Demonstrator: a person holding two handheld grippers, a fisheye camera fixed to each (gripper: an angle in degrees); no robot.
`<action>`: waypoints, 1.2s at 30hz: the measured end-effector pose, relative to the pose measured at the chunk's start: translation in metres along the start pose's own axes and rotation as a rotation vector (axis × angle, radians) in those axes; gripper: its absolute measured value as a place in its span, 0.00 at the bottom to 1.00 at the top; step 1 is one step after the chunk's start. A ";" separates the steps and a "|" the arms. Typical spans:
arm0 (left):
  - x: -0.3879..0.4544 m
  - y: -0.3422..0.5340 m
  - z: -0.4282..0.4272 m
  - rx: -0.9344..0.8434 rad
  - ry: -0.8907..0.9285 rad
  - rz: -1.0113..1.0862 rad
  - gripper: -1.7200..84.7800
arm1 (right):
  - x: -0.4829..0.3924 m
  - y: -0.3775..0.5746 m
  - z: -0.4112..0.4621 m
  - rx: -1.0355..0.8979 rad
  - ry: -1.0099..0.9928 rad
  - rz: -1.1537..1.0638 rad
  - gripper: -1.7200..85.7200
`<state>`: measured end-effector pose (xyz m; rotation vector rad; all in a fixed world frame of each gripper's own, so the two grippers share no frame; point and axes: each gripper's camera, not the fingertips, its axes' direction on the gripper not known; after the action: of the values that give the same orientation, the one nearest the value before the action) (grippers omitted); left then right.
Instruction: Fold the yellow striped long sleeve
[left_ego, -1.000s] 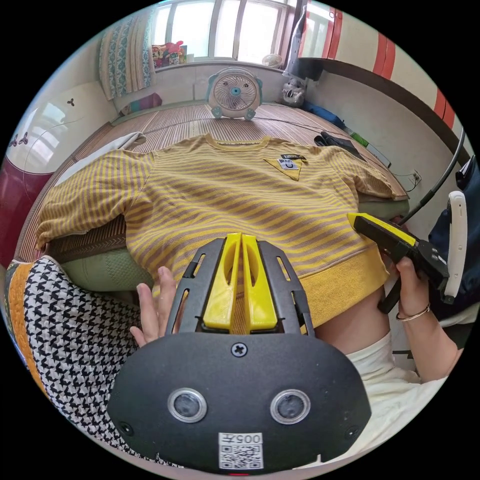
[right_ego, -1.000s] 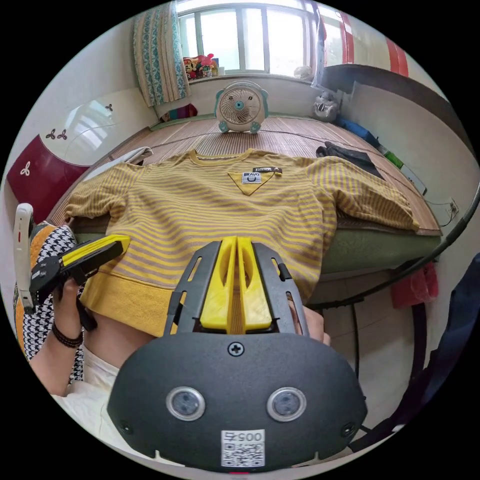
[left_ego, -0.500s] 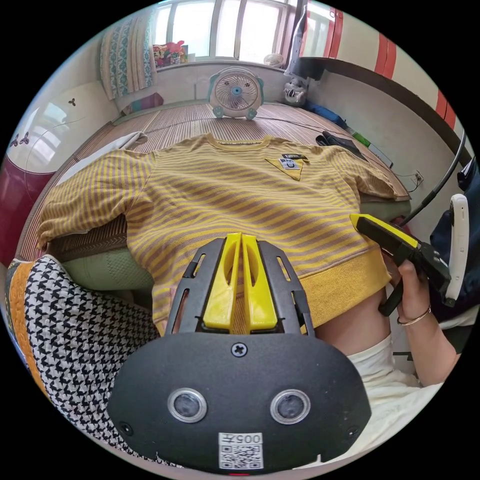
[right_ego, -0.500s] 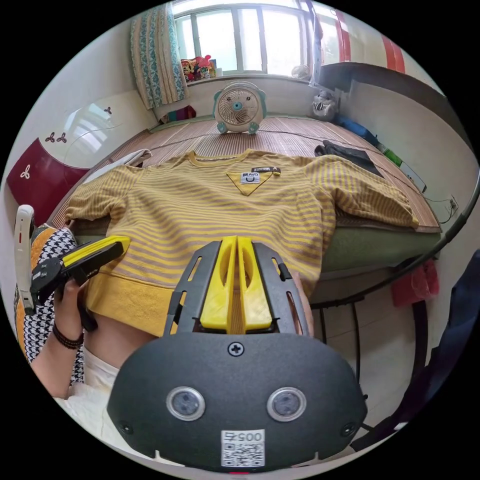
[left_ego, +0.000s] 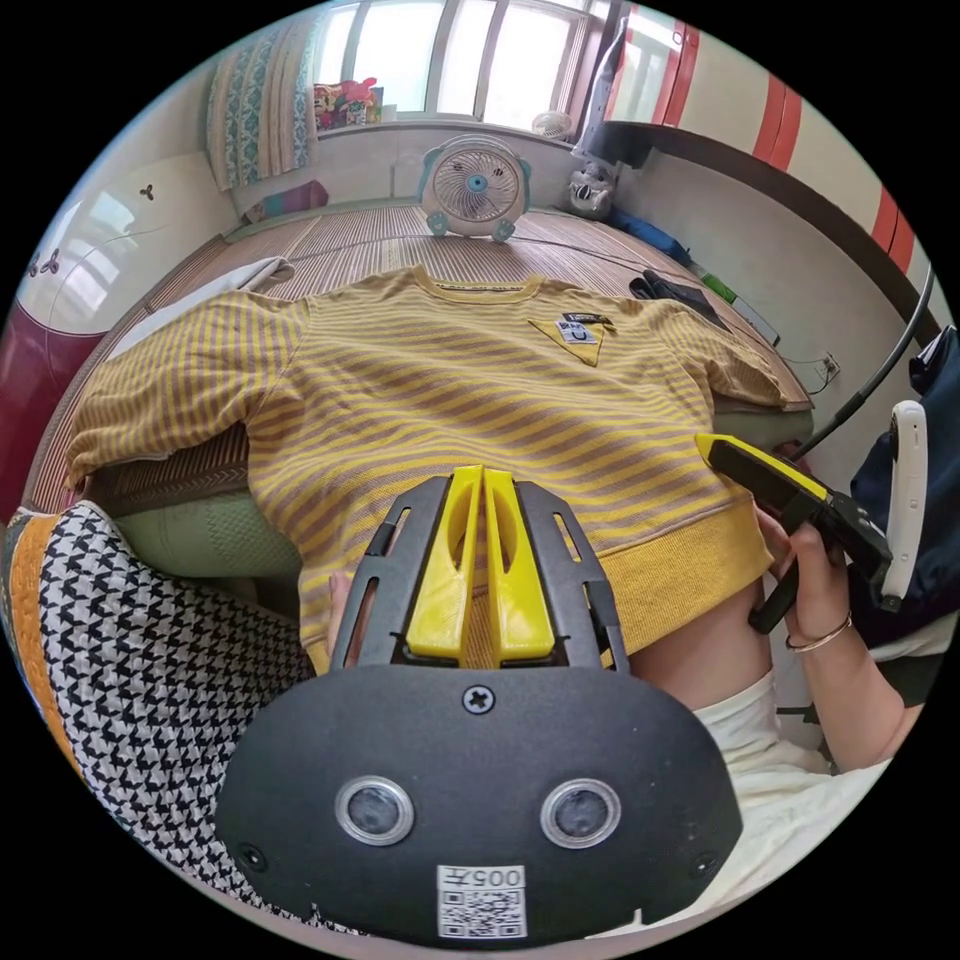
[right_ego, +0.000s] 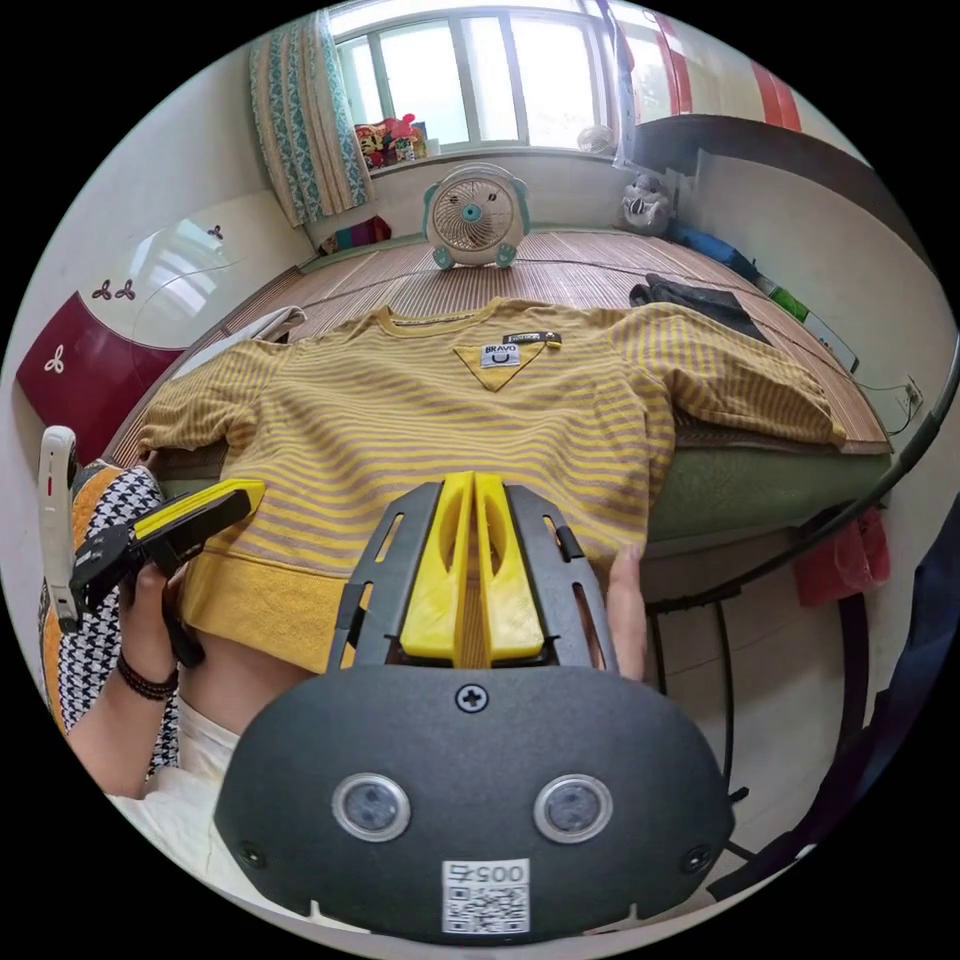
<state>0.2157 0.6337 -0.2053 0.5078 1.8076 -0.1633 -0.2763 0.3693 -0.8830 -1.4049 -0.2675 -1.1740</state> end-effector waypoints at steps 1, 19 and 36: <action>0.000 0.000 0.000 0.000 0.000 0.000 0.02 | -0.002 0.000 0.000 -0.001 0.007 -0.005 0.00; 0.004 -0.003 0.002 -0.009 -0.024 0.014 0.02 | -0.025 0.000 0.005 -0.008 0.077 -0.043 0.00; 0.005 -0.006 0.003 -0.011 -0.027 0.015 0.02 | -0.032 0.002 0.005 -0.007 0.084 -0.044 0.00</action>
<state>0.2149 0.6288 -0.2120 0.5091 1.7772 -0.1487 -0.2876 0.3883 -0.9073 -1.3584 -0.2366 -1.2676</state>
